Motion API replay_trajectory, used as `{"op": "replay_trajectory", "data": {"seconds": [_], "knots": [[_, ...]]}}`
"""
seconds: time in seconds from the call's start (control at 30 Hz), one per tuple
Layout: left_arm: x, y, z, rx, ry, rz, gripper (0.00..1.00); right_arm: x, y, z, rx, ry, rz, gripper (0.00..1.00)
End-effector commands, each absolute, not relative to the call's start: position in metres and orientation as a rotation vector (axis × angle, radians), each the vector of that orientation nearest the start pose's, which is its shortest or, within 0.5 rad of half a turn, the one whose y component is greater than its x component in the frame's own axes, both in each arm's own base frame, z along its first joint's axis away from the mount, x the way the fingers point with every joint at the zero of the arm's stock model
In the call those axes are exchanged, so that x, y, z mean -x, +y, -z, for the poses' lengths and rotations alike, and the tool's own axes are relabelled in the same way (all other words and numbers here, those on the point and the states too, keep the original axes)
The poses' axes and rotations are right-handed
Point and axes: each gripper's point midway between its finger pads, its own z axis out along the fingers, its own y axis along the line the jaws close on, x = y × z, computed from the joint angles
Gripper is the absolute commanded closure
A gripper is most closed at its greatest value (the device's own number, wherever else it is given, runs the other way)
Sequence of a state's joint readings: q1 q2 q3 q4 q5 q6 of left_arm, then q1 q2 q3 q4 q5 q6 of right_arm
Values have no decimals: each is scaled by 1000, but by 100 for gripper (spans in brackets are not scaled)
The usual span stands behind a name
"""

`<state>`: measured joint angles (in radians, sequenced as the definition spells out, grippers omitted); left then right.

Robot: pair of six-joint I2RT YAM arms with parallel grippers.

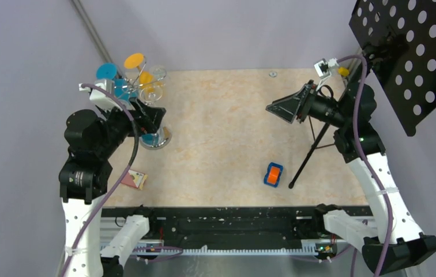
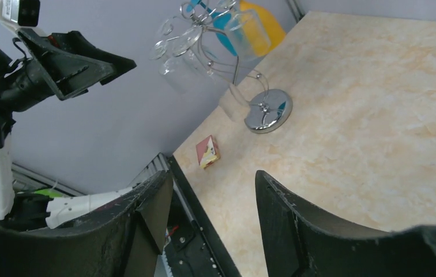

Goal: Take the wine glass off the wine glass rack

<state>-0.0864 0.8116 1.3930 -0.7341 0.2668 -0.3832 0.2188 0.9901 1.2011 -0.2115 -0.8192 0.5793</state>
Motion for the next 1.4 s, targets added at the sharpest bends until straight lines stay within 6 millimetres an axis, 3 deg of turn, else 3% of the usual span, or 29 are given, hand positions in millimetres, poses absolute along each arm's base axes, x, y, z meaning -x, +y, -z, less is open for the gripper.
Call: {"op": "replay_trajectory", "data": {"seconds": [0.0, 0.33, 0.43, 0.67, 0.77, 0.9, 1.03, 1.27, 1.37], "knots": [[-235, -84, -428, 54, 1700, 600, 4, -243, 217, -422, 364, 1591, -1294, 42], [-231, -89, -428, 69, 1726, 645, 3, -258, 288, -424, 106, 1543, -1476, 34], [-231, -80, -423, 160, 1755, 614, 3, -266, 312, -426, 1, 1535, -1505, 33], [-222, -61, -399, 366, 1909, 536, 1, -279, 388, -424, -125, 1599, -1515, 34], [-219, -57, -413, 380, 1847, 531, 1, -286, 414, -426, -141, 1605, -1542, 36], [-211, -77, -444, 142, 1709, 610, 1, -293, 444, -425, -162, 1633, -1613, 39], [-204, -86, -457, 46, 1632, 638, 1, -301, 467, -425, -186, 1654, -1657, 42], [-207, -60, -456, 140, 1624, 489, 2, -322, 498, -402, -259, 1764, -1656, 45], [-207, -40, -456, 225, 1613, 399, 3, -319, 516, -397, -212, 1797, -1714, 46]]}}
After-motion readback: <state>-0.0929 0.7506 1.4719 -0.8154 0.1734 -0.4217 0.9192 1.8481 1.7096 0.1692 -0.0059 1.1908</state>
